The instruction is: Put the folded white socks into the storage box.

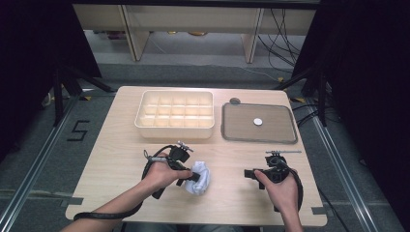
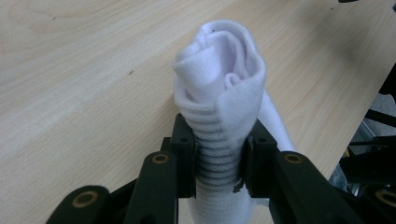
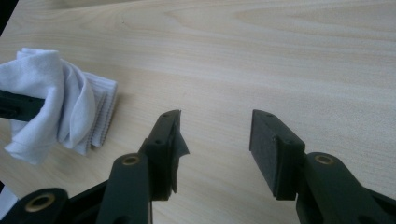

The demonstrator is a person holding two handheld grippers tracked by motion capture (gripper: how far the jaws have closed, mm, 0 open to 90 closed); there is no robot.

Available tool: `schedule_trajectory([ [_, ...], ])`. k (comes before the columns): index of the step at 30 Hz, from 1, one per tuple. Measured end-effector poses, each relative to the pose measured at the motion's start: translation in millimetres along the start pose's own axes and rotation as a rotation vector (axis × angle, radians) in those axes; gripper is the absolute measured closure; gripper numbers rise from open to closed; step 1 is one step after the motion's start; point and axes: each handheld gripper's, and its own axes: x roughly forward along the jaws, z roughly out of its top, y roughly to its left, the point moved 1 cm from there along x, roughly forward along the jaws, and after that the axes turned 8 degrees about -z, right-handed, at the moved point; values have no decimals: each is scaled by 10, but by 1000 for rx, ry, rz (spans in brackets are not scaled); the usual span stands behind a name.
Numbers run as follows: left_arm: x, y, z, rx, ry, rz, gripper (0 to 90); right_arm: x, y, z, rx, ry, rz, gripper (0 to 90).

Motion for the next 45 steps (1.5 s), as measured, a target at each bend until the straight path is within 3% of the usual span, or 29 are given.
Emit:
schedule_trajectory([
  [1, -2, -7, -5, -18, -4, -3, 700, 21, 0, -2, 2, -4, 8, 538],
  [4, -24, 7, -7, -11, -5, 3, 700, 18, 2, -5, 8, -5, 20, 539],
  [8, -58, 37, -6, 1, -15, -4, 700, 3, 5, -4, 3, -4, -4, 538],
  [9, -75, 38, -5, 1, -12, 4, 700, 6, 3, -5, 5, -7, 20, 538],
  [15, -154, 76, 2, -3, -41, 4, 700, 4, 2, -4, 4, -9, 14, 538],
  [18, -204, 96, 9, 0, -48, 21, 700, 11, 0, -3, 5, -13, 28, 539],
  [19, -218, 107, 11, 4, -54, 20, 700, 1, 3, -3, 2, -10, -5, 539],
  [21, -252, 120, 14, 8, -60, 29, 700, 21, 1, -6, 6, -10, 36, 538],
  [23, -281, 138, 17, 14, -70, 31, 700, 24, 1, -5, 5, -9, 32, 538],
  [27, -324, 153, 19, -5, -109, 32, 700, 21, 2, -6, 8, -11, 34, 539],
  [31, -394, 186, 18, 9, -102, 45, 700, 24, 2, -7, 10, -11, 32, 538],
  [33, -405, 180, 18, -18, -136, 55, 700, 28, -2, -9, 5, -12, 35, 538],
  [35, -442, 202, 17, -6, -131, 70, 699, 28, 0, -9, 5, -10, 31, 538],
  [38, -466, 216, 18, -29, -172, 71, 700, 28, 1, -8, 4, -9, 30, 538],
  [40, -517, 252, 14, -6, -156, 80, 700, 29, 2, -8, 4, -9, 30, 538],
  [41, -515, 245, 17, -24, -180, 85, 699, 31, 2, -9, 3, -9, 29, 538],
  [43, -558, 268, 15, -9, -169, 98, 700, 33, 0, -10, 3, -9, 29, 538],
  [45, -577, 276, 15, -18, -191, 103, 699, 30, 1, -12, 0, -7, 9, 538],
])
